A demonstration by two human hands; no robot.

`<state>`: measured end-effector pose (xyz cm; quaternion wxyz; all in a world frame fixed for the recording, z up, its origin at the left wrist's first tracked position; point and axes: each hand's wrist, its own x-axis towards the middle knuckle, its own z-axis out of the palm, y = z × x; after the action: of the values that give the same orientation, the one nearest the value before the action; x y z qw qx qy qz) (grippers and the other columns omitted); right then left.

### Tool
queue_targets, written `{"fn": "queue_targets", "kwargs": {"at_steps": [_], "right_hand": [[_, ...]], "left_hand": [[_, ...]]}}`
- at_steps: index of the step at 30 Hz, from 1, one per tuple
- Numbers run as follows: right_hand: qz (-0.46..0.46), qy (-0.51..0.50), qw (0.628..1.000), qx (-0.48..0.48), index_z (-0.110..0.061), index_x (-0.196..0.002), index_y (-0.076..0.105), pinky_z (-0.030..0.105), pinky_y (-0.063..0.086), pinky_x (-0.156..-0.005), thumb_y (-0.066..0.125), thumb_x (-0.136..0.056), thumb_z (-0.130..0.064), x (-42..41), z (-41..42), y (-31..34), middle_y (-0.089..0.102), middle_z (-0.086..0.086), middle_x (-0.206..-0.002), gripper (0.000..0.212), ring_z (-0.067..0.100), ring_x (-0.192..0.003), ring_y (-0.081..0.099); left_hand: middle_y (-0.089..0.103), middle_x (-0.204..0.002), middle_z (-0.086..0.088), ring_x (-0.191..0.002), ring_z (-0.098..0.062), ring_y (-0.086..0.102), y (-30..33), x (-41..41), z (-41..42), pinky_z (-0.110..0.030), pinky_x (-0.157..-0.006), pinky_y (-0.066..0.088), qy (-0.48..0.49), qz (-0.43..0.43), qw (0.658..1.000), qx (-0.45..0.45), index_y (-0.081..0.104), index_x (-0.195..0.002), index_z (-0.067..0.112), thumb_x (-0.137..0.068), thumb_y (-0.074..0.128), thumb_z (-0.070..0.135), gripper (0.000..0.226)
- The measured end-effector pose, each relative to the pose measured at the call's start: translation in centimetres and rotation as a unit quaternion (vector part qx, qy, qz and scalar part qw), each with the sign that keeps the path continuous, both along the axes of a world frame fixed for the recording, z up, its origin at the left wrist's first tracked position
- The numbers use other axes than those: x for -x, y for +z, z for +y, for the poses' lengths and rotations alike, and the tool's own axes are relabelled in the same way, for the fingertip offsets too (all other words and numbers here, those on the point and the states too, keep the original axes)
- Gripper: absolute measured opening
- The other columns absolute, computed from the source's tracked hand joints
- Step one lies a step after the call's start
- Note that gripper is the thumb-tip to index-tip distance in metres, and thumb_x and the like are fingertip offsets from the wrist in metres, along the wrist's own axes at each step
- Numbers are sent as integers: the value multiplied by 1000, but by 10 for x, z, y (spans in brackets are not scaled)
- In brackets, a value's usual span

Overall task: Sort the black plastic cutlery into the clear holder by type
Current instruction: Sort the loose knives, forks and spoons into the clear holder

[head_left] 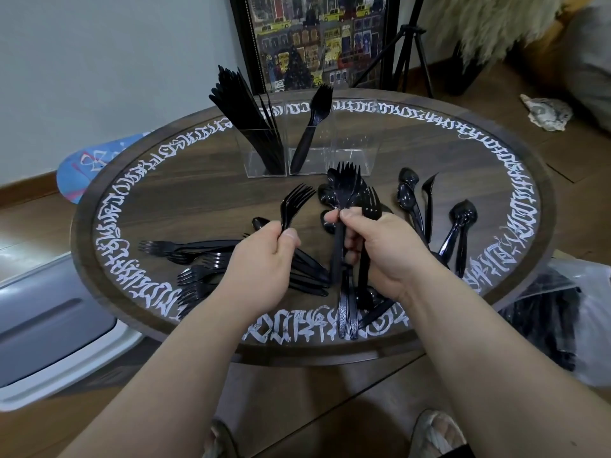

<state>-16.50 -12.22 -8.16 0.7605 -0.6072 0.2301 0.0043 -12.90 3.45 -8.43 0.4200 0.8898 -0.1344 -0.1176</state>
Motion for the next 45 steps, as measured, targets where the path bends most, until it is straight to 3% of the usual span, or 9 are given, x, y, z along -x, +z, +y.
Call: {"fn": "queue_targets", "kwargs": {"at_steps": [5,11,16,21,26,32,39,42,45], "right_hand": [[5,25,997,-77,-14,-69,56,19,27,-46,53,-95,-12,0,9,-2,48,-2,-61,26,5,-45,35],[-14,-12,999,-27,-14,-74,59,16,26,-38,61,-90,-13,0,4,-1,56,1,-64,16,4,-39,30],[-59,-77,995,11,-13,-89,67,16,26,-38,61,-89,-7,-2,-10,4,51,-7,-58,8,1,-37,30],[-51,-74,992,87,-17,-81,66,15,32,-42,64,-87,-5,-1,-17,1,53,-13,-53,13,-1,-40,41],[-94,-65,990,81,-12,-81,63,8,36,-43,59,-89,1,0,-13,3,55,-16,-48,16,-4,-41,48],[-117,-44,987,101,-5,-93,63,9,37,-47,57,-91,-2,0,-12,0,51,-19,-45,6,-5,-43,48],[-116,-29,984,132,-6,-91,69,9,34,-46,63,-88,-6,-2,-4,-2,54,-17,-50,6,-3,-45,47],[-106,-51,983,142,-13,-84,69,9,35,-45,67,-85,-7,-2,-3,-3,57,-15,-52,7,-2,-43,48],[-89,-58,986,130,-14,-89,65,15,34,-47,66,-86,-15,-2,-2,0,56,-11,-62,3,0,-47,45]], "left_hand": [[67,-79,1,-79,-17,62,2,7,-5,-40,-76,49,-56,7,998,-3,58,-92,15,-99,39,38,31],[59,-63,7,-54,-3,49,3,3,0,-25,-55,36,-72,-41,995,-61,52,-77,16,-98,44,35,29],[55,-56,12,-48,1,46,4,2,4,-18,-50,33,-100,-7,993,-59,51,-73,19,-98,45,33,29],[61,-60,9,-60,-5,57,5,-1,4,-28,-65,46,-64,67,996,13,60,-86,12,-100,42,31,29],[61,-65,1,-55,-10,60,7,2,2,-22,-52,46,-32,168,982,78,56,-89,10,-102,38,30,29],[65,-69,-6,-57,-15,61,15,1,1,-27,-55,50,-5,209,968,136,55,-90,9,-103,35,27,29],[49,-55,0,-40,-10,38,12,3,-2,-20,-40,33,-48,194,976,90,58,-95,8,-101,31,42,43],[44,-52,8,-40,-6,35,11,3,-2,-19,-43,30,-65,182,977,89,59,-92,12,-97,30,54,51],[46,-46,16,-42,1,42,9,1,-1,-21,-50,31,-87,104,990,29,56,-85,20,-97,37,48,35]]}}
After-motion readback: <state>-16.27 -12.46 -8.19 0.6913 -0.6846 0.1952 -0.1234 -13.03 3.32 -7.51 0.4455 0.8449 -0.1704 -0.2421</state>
